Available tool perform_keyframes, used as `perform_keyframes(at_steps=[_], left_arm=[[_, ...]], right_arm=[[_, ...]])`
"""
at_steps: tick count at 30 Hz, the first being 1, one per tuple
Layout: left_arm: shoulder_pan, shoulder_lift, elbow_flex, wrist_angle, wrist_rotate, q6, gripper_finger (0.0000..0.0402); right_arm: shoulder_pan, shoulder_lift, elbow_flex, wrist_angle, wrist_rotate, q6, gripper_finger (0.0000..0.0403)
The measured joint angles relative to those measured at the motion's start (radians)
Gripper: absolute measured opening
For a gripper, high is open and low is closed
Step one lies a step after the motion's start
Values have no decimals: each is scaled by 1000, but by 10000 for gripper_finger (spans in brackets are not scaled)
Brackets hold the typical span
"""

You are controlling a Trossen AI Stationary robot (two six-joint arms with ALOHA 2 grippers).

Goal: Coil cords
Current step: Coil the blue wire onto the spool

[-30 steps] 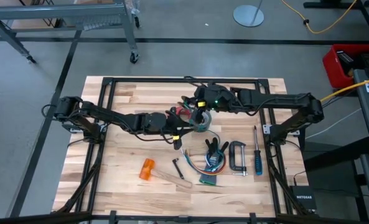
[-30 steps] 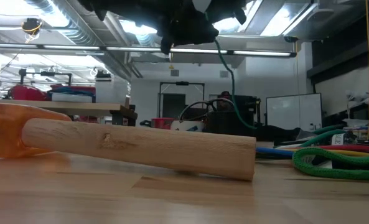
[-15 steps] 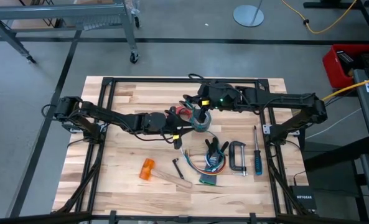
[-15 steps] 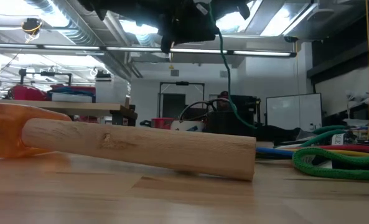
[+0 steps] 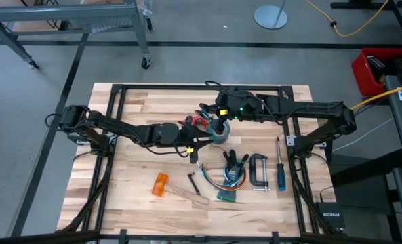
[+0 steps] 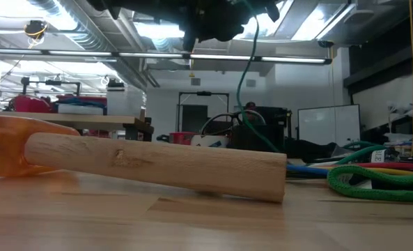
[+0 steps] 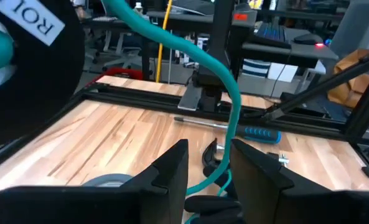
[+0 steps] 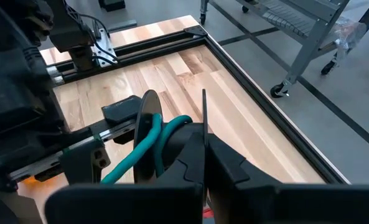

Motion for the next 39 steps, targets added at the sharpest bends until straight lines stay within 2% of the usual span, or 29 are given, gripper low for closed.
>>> perform_keyframes(at_steps=[8,17,26,31,39], left_arm=[[-9,34,0,41,5,5,113],[-40,114,0,162,6,135,131],[-25,122,0,190,4,127,144],[-25,122,0,189,4,136,127],[-21,122,0,190,5,131,69]], right_arm=[[1,0,0,1,0,0,4],[1,1,-1,0,-63,-1,4],[1,1,-1,0,-82,-1,4],[1,1,-1,5,-82,0,4],[1,1,-1,36,-84,-1,4]])
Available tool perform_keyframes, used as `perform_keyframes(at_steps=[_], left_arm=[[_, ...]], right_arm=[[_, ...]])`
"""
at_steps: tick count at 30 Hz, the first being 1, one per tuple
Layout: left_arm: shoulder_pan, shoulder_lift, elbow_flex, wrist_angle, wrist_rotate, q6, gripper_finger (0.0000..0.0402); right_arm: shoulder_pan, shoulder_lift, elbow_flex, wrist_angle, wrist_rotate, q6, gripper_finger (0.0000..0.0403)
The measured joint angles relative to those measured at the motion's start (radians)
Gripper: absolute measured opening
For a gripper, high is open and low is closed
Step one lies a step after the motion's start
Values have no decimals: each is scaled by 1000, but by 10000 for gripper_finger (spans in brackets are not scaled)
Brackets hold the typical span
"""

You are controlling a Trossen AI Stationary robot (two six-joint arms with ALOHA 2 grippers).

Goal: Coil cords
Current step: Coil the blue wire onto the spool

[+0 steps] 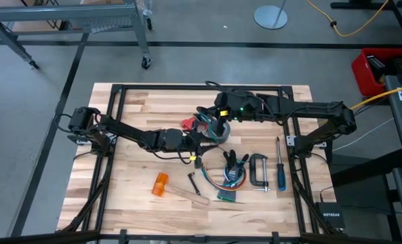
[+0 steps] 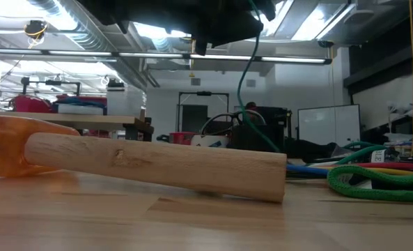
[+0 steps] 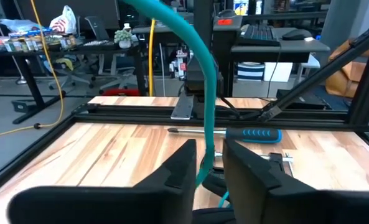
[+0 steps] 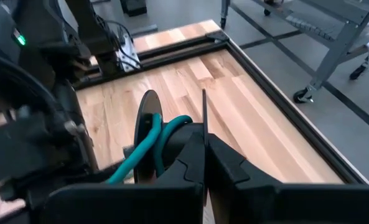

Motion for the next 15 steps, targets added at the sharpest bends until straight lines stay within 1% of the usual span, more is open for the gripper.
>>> perform_keyframes(at_steps=[8,12,15], left_arm=[[0,0,0,1,0,-10,7],[0,0,0,4,0,-50,5],[0,0,0,46,0,-82,3]], right_arm=[[0,-4,0,34,-21,-12,4],[0,-41,-1,33,-21,-17,4],[0,-87,-1,33,-21,-17,4]])
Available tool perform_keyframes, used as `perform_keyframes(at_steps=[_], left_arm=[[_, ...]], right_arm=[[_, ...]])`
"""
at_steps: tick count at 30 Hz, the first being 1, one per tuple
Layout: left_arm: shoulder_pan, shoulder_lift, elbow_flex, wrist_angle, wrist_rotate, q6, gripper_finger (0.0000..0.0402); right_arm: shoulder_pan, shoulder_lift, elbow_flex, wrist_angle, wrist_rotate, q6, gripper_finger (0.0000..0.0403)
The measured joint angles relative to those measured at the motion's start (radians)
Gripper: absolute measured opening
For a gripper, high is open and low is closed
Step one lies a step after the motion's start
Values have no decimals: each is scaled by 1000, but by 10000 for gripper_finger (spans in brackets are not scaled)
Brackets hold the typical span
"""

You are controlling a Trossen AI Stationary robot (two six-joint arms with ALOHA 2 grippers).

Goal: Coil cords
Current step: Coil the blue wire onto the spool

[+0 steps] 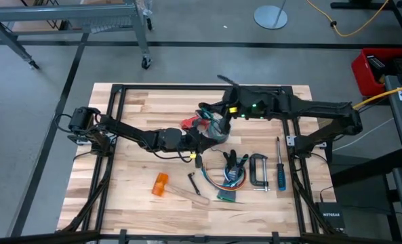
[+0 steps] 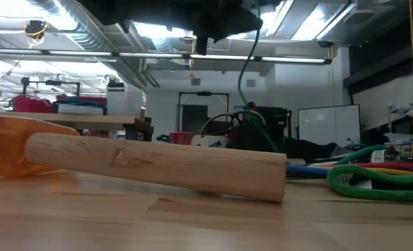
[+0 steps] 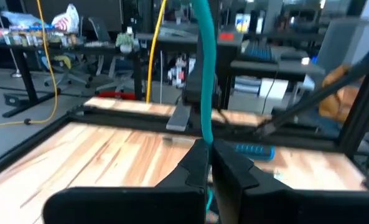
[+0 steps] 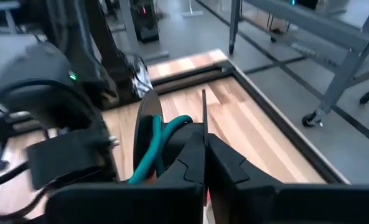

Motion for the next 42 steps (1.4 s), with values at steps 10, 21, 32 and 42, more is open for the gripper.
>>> perform_keyframes(at_steps=[10,21,32,42], left_arm=[[0,68,192,-118,0,-6,1],[29,283,412,-219,1,-104,0],[45,347,426,-230,1,-185,0],[45,347,425,-225,15,-185,0]], right_arm=[[3,-202,0,-138,-79,40,3],[179,-288,0,-429,90,110,1],[373,-309,-64,-695,286,341,1],[420,-407,-300,-555,318,374,1]])
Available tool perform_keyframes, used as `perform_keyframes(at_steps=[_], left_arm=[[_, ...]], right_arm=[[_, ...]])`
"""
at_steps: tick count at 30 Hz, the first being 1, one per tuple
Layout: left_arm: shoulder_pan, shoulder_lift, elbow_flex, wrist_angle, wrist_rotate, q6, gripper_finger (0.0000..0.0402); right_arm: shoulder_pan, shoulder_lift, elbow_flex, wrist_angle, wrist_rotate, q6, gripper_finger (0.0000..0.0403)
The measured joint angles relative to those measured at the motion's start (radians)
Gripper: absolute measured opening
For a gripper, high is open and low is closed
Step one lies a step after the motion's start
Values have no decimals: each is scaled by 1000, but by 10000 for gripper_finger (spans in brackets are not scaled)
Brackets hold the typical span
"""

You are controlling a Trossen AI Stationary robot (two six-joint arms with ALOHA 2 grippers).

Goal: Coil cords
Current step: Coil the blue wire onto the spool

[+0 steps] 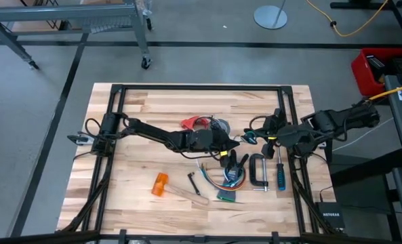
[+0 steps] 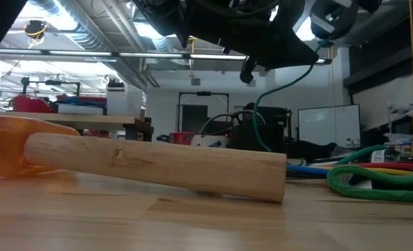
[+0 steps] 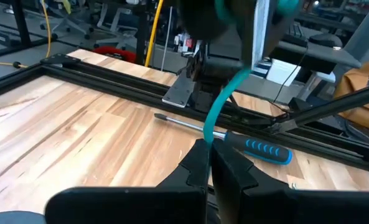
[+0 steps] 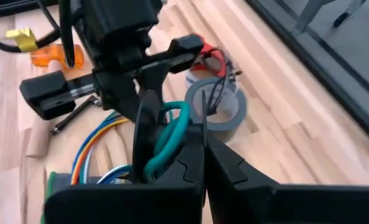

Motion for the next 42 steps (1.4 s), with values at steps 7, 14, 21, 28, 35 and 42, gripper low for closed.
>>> perform_keyframes(at_steps=[7,14,21,28,35,42], left_arm=[[6,0,0,-114,3,-8,0],[12,0,0,-157,2,-3,0],[18,-35,0,-249,2,-5,0],[22,-113,0,-309,2,34,0],[48,-144,0,-310,14,8,0],[72,-148,0,-309,92,-56,0]], right_arm=[[-1,-113,-217,183,-50,0,1],[-1,-241,-428,404,-71,-3,1],[-1,-347,-613,591,-82,-19,1],[-1,-381,-707,719,-80,-20,1],[-1,-347,-743,830,-24,-58,1],[-3,-269,-743,829,56,-29,1]])
